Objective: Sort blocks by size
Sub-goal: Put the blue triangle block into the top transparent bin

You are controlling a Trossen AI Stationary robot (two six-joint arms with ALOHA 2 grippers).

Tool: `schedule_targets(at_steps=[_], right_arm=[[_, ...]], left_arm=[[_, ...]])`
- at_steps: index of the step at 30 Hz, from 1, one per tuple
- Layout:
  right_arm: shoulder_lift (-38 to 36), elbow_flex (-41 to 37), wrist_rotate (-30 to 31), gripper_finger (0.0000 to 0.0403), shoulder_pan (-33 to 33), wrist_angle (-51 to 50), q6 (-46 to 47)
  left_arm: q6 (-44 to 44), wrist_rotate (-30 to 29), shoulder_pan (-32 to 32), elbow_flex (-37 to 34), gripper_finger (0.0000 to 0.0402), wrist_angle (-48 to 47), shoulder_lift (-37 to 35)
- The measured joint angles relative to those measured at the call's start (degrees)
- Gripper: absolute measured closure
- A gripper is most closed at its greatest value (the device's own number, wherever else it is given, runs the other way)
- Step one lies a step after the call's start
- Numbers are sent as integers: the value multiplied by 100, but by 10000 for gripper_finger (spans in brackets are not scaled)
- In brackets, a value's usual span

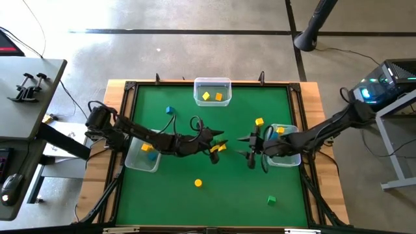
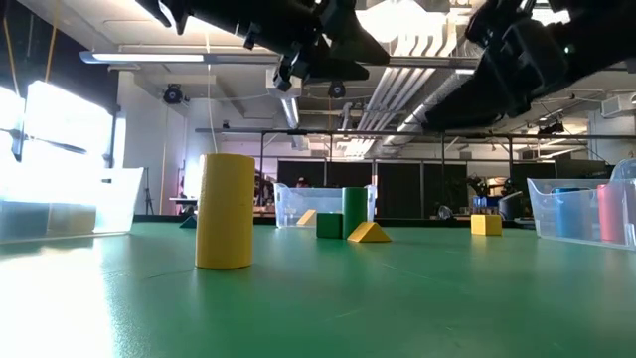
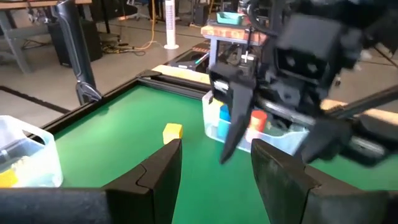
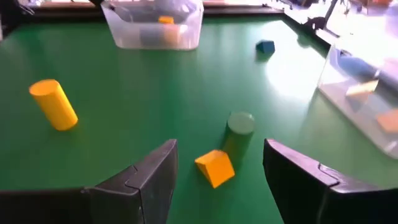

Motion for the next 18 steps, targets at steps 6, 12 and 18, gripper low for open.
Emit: schedule_targets(at_steps=[6,12,18], right_arm=[[472,0,-5,176,2,123,468],[920,0,-14,176,2,458,631],[1274,0,-26,176,-133,884,255]], left_arm=[[-33,89,275,2,225,165,-1],[-267,332,559,0,225,232,-1],[-200,481,715,0,225,155,-1]])
